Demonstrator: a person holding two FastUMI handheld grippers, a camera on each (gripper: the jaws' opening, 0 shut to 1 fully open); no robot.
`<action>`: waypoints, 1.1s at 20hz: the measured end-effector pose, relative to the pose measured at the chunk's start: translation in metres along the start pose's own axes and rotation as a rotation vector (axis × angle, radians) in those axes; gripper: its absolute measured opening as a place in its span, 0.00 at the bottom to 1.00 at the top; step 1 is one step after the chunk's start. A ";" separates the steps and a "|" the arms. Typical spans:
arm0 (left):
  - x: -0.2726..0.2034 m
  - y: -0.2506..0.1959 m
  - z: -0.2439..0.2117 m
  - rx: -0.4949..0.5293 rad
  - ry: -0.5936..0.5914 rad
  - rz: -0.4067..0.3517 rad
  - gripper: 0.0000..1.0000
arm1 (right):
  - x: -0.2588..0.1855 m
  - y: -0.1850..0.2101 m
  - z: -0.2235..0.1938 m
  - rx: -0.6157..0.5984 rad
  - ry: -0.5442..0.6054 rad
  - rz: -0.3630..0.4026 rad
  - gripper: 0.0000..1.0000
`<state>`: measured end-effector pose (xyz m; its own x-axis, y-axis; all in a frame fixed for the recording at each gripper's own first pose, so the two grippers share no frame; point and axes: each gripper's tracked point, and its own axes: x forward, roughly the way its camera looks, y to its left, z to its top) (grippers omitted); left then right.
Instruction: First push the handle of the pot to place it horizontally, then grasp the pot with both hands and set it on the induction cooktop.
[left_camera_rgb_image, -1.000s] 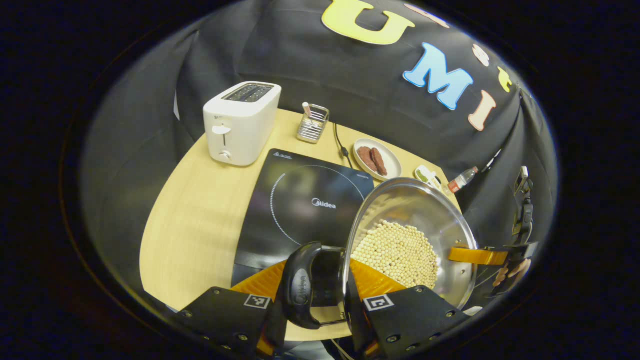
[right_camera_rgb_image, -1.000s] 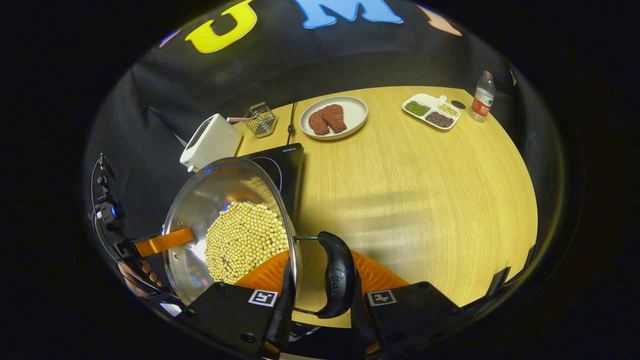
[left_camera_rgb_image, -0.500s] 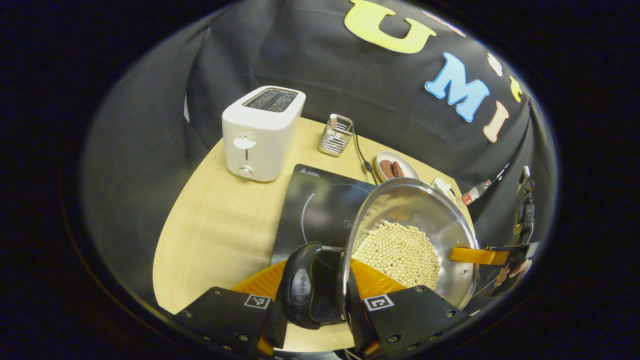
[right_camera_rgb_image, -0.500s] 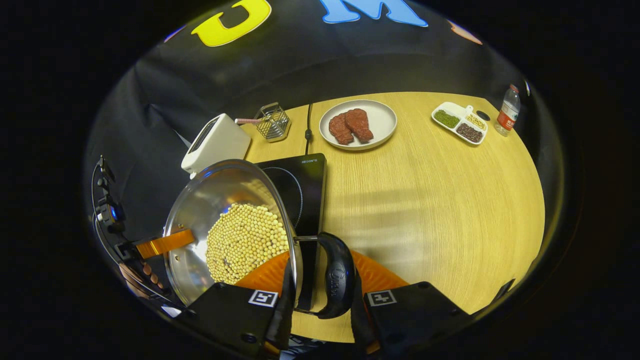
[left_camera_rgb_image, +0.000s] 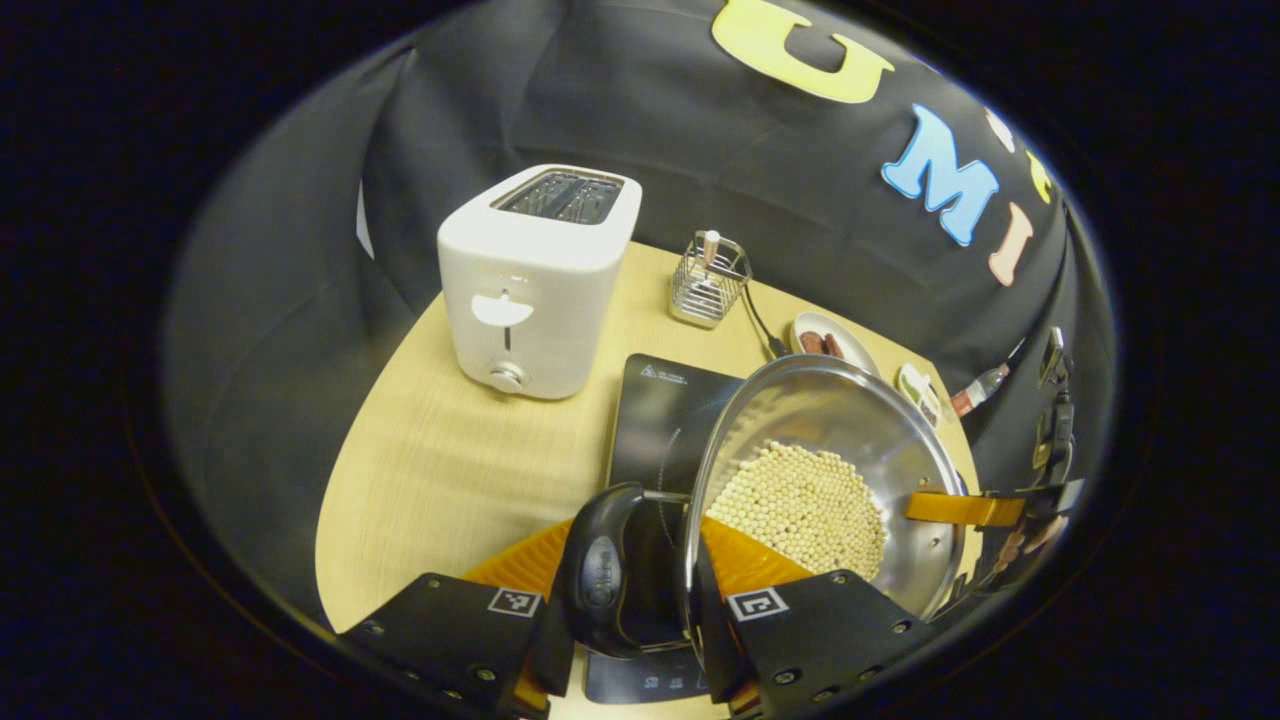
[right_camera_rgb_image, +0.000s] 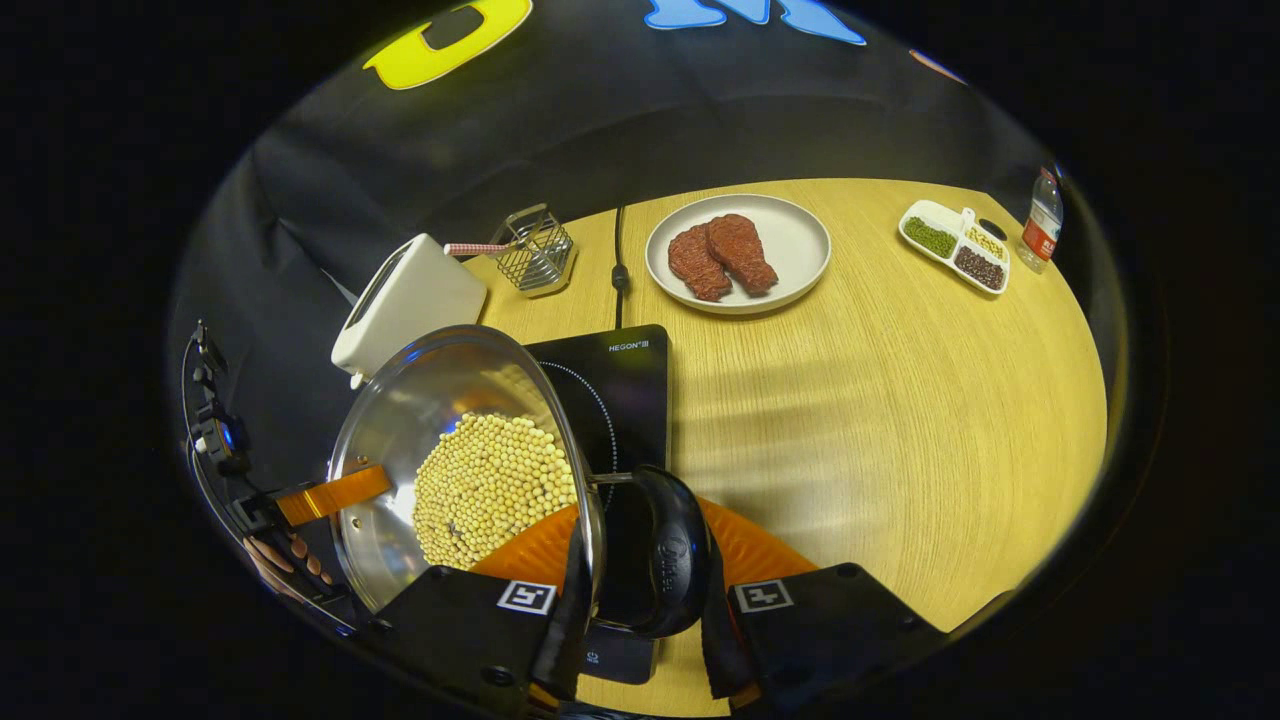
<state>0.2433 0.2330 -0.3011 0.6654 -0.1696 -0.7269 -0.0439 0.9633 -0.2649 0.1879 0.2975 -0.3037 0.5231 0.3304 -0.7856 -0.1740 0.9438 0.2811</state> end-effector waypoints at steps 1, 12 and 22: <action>0.007 0.002 0.003 0.004 -0.001 -0.002 0.49 | 0.004 0.000 0.002 0.003 -0.004 -0.002 0.46; 0.038 0.010 0.014 0.025 0.019 -0.015 0.55 | 0.030 0.002 0.015 0.030 0.012 -0.006 0.48; 0.041 0.009 0.015 0.003 0.029 -0.030 0.55 | 0.033 0.000 0.023 0.020 -0.016 0.011 0.53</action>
<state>0.2819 0.2383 -0.3240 0.6444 -0.2039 -0.7370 -0.0221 0.9584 -0.2845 0.2246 0.3077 -0.3166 0.5349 0.3406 -0.7732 -0.1636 0.9396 0.3007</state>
